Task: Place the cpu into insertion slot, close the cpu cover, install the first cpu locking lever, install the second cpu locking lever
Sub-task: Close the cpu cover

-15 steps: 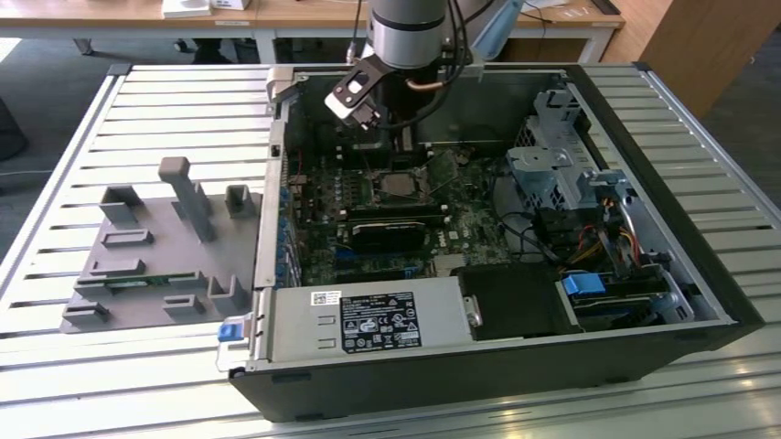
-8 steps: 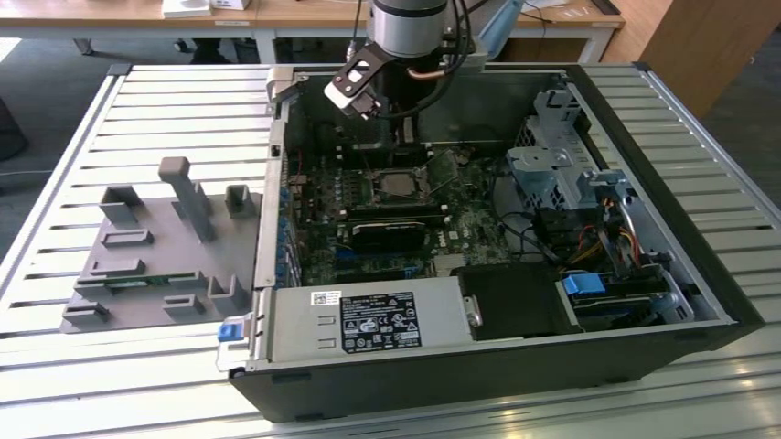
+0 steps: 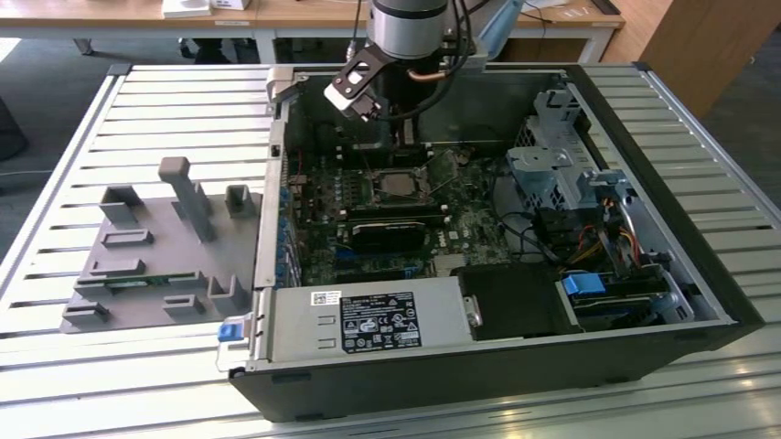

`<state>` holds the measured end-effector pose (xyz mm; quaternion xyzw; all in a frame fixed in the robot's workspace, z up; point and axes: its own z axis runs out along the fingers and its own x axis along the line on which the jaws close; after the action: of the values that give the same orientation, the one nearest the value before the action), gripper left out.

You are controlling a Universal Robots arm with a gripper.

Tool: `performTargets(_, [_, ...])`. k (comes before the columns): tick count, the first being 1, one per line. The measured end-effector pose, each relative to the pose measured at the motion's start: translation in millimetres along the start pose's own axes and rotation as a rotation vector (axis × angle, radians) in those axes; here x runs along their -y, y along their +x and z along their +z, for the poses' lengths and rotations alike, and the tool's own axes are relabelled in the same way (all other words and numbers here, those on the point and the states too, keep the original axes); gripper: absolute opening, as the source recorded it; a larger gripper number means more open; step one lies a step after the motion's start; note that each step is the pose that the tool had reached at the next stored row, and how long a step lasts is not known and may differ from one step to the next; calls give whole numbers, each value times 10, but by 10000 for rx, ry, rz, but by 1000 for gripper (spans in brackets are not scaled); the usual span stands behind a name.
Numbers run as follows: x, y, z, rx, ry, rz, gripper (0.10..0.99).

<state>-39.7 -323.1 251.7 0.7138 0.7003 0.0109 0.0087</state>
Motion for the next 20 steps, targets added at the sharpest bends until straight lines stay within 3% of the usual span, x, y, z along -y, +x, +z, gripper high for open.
performTargets(6, [-135,1,2,3,30,-5,118])
performTargets(11, [-141,2,-100,2,31,-5,118])
performTargets(14, [-154,3,-118,-1,30,-6,118])
performTargets(20, [-323,5,-115,1,39,-5,118])
